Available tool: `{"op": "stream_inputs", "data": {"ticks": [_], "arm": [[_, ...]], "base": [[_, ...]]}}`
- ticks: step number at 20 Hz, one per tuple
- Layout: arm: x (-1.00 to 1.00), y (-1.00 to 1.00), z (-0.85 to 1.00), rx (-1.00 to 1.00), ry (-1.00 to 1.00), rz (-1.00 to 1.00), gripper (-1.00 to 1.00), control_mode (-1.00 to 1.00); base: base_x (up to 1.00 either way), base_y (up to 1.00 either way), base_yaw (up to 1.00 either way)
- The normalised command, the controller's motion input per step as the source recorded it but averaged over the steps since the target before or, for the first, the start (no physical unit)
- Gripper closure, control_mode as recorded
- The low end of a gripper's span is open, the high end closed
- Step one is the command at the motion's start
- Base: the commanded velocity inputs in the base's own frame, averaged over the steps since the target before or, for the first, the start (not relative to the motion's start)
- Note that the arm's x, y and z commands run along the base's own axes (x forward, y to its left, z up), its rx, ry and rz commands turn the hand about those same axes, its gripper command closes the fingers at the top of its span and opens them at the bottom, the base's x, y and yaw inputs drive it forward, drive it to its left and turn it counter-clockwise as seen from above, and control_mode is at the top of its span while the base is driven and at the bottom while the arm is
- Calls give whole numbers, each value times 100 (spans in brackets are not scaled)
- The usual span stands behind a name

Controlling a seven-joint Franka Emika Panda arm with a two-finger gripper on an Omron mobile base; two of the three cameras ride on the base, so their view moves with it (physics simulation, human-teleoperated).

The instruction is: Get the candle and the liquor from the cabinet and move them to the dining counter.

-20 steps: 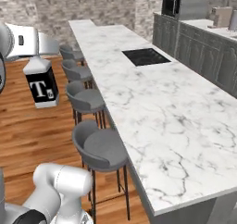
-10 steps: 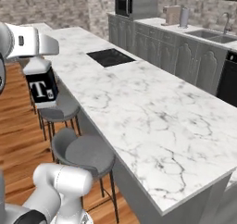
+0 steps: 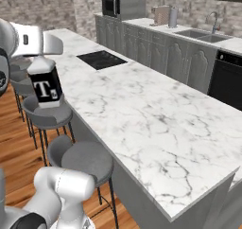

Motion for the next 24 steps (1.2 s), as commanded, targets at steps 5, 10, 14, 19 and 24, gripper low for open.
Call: {"op": "stream_inputs", "data": {"ticks": [5, 10, 14, 19, 24], "arm": [[49, -14, -16, 2, 0, 0, 100, -100], [44, -12, -31, 3, -1, 1, 100, -100], [44, -15, -44, 2, 0, 5, 100, -100], [50, -34, -40, 0, 0, 5, 100, -100], [62, -39, -40, 0, 0, 4, 100, -100]], "base": [[0, 0, 0], [0, 0, 0], [0, 0, 0], [0, 0, 0], [0, 0, 0]]}}
